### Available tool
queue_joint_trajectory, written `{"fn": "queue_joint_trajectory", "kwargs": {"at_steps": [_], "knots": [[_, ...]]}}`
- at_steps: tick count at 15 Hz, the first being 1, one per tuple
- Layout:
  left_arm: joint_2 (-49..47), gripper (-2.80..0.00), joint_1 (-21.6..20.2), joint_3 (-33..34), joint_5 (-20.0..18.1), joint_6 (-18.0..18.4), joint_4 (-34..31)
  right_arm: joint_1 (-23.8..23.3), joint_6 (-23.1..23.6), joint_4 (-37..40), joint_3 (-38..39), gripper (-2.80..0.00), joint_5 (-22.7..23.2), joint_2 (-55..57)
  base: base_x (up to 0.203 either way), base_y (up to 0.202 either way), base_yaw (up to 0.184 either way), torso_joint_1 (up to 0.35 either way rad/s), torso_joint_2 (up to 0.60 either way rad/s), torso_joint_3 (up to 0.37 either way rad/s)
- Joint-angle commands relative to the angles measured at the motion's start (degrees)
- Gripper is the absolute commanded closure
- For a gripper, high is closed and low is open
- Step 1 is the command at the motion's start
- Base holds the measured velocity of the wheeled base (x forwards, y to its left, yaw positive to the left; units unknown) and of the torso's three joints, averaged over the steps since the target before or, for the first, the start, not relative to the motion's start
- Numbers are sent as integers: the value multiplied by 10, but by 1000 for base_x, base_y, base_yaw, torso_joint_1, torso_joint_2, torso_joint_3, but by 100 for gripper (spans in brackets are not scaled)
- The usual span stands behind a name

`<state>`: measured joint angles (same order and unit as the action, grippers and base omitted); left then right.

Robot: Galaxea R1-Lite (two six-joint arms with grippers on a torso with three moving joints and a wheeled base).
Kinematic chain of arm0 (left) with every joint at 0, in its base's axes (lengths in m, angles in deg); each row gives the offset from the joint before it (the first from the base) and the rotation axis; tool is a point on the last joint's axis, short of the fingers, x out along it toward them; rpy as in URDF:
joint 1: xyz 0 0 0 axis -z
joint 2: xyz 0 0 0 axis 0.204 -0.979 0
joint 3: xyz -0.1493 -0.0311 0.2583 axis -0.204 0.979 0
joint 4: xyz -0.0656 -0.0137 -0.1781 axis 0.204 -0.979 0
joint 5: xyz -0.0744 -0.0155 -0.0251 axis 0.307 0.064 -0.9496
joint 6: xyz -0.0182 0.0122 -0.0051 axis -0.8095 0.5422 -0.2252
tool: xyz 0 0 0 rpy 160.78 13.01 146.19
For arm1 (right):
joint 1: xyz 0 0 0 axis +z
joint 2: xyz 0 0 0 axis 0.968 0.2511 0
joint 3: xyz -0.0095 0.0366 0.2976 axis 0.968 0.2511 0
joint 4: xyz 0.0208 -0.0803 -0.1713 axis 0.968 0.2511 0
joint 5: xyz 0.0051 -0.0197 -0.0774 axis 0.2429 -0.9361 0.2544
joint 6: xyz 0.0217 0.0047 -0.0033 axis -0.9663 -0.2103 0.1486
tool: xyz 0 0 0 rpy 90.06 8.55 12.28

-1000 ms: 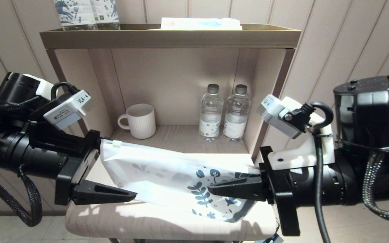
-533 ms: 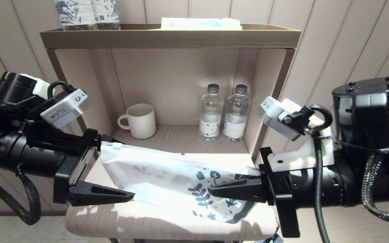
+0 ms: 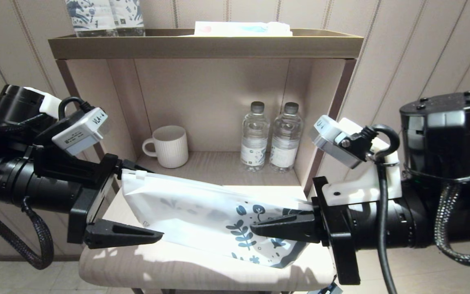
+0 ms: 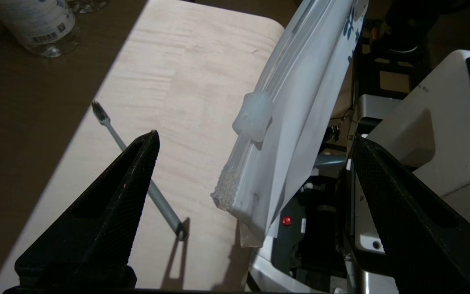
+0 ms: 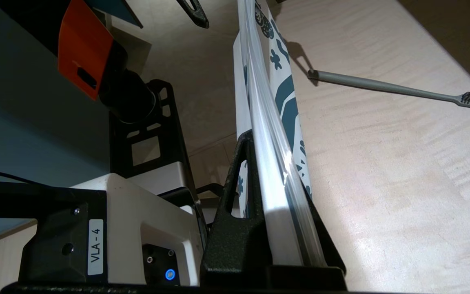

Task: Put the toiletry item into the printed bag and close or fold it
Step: Hand it to the other hand

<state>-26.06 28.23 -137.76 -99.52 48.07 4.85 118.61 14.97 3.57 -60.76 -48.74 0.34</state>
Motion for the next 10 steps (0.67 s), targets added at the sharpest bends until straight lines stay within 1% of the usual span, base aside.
{"fn": "queue_joint_trajectory", "kwargs": {"at_steps": [1,10], "knots": [[-2,-280,1,3,5,6,-1,1,0,-1,-2,0,2,1,0,0,0,0,0,0],[-3,-280,1,-3,8,9,0,4,1,-1,-2,0,3,6,0,0,0,0,0,0]]}}
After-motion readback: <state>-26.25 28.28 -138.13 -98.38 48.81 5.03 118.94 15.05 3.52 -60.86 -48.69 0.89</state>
